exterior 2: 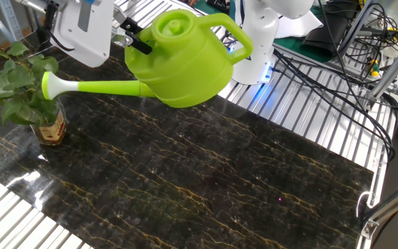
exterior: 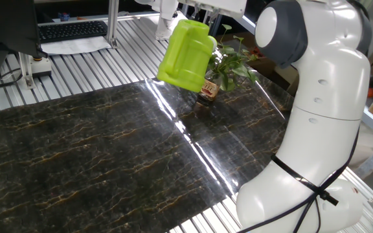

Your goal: Water the plant

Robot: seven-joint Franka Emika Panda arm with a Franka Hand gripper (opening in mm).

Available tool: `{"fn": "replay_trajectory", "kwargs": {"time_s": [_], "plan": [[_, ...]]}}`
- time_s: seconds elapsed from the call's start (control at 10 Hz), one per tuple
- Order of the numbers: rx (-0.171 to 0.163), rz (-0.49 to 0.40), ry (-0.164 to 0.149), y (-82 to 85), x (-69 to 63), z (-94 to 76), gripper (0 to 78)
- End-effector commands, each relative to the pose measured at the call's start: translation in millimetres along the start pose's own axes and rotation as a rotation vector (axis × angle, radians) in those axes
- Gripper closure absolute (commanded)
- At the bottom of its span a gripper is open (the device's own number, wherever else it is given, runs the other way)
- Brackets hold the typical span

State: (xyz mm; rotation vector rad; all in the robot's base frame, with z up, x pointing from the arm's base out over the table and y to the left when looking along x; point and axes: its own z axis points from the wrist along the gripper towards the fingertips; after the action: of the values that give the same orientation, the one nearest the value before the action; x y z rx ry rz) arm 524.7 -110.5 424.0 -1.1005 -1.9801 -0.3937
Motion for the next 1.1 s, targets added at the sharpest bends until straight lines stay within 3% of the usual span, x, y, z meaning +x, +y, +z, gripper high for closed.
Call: {"fn": "replay_trajectory", "kwargs": {"time_s": [0.1,0.3,0.5,0.7,0.9,1.1], "plan": [[0.001,0.000,-0.003,-1.1,1.1,-5.9,75.3],[0.012,0.009,0.021,-2.8,-0.2,-12.5,75.3],[0.026,-0.014,0.021,-8.9,-5.0,-31.4,75.3],[0.030,-0.021,0.010,-10.8,-6.8,-37.2,75.3],[0.062,-0.058,-0.101,-18.7,-8.6,-46.4,75.3],[0.099,-0.085,-0.178,-21.1,-8.1,-47.0,75.3]]}}
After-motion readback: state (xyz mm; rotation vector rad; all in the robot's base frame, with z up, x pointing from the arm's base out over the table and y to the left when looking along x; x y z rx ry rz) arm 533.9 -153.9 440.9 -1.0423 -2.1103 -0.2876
